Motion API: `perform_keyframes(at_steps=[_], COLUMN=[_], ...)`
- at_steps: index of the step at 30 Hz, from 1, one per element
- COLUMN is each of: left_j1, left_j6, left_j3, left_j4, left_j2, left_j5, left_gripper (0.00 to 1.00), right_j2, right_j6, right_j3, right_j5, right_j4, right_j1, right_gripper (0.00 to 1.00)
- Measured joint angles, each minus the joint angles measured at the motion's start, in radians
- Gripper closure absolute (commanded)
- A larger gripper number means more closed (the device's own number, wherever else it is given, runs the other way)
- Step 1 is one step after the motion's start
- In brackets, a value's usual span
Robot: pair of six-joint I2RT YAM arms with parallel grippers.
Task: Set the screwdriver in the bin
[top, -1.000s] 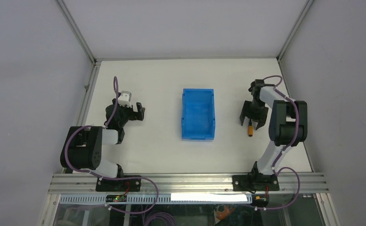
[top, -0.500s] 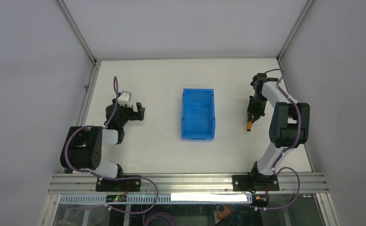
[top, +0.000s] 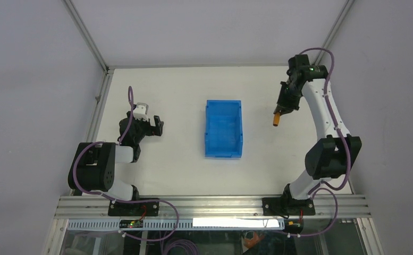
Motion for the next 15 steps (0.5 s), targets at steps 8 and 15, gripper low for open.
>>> perform_keyframes(at_steps=[8, 15], left_j1=[0.0, 0.0], left_j6=[0.0, 0.0], left_j3=[0.0, 0.0], left_j4=[0.0, 0.0], left_j2=[0.0, 0.0], left_j5=[0.0, 0.0], left_gripper=[0.01, 0.01], right_j2=[-0.012, 0.079], right_j6=[0.134, 0.222], right_j3=[0.045, 0.004], right_j5=[0.003, 0.05], right_j4=[0.077, 0.223], right_j1=[0.407, 0.6], right_gripper=[1.0, 1.0])
